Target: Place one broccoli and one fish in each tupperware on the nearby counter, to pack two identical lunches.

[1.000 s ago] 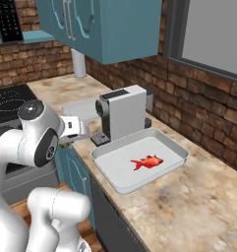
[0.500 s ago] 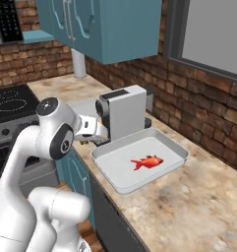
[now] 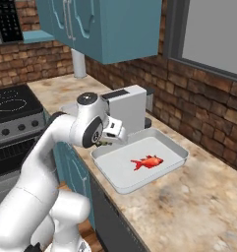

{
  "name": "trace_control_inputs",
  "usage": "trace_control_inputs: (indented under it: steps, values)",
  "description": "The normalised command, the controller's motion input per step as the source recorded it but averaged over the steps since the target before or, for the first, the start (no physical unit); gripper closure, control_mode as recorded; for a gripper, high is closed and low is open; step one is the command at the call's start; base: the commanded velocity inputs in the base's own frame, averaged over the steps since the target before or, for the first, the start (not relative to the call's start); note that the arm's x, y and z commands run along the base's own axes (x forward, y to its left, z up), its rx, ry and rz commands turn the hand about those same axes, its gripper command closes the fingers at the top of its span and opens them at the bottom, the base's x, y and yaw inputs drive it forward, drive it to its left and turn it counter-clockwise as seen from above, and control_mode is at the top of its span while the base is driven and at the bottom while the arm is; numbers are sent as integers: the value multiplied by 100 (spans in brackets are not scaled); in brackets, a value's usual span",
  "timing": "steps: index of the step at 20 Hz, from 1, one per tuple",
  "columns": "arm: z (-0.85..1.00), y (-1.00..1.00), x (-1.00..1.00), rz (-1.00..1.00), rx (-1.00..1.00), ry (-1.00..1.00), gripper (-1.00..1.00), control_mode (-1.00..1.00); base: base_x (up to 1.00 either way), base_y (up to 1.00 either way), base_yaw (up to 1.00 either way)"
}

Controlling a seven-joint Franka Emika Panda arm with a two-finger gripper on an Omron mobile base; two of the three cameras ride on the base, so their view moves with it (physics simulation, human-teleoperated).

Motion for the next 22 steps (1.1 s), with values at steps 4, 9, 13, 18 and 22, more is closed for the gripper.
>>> trace_control_inputs:
  steps: [4, 9, 13, 18, 22]
  values:
    - [-48, 0, 38, -3, 5, 0, 100, -100, 0, 0, 0]
    - [-51, -7, 33, -6, 2, 0, 100, -100, 0, 0, 0]
    - [-47, -27, 11, -15, 0, 0, 100, -100, 0, 0, 0]
    - [-38, -17, 20, -12, 0, 0, 100, -100, 0, 0, 0]
    - [-32, -8, 32, -8, 0, 0, 100, -100, 0, 0, 0]
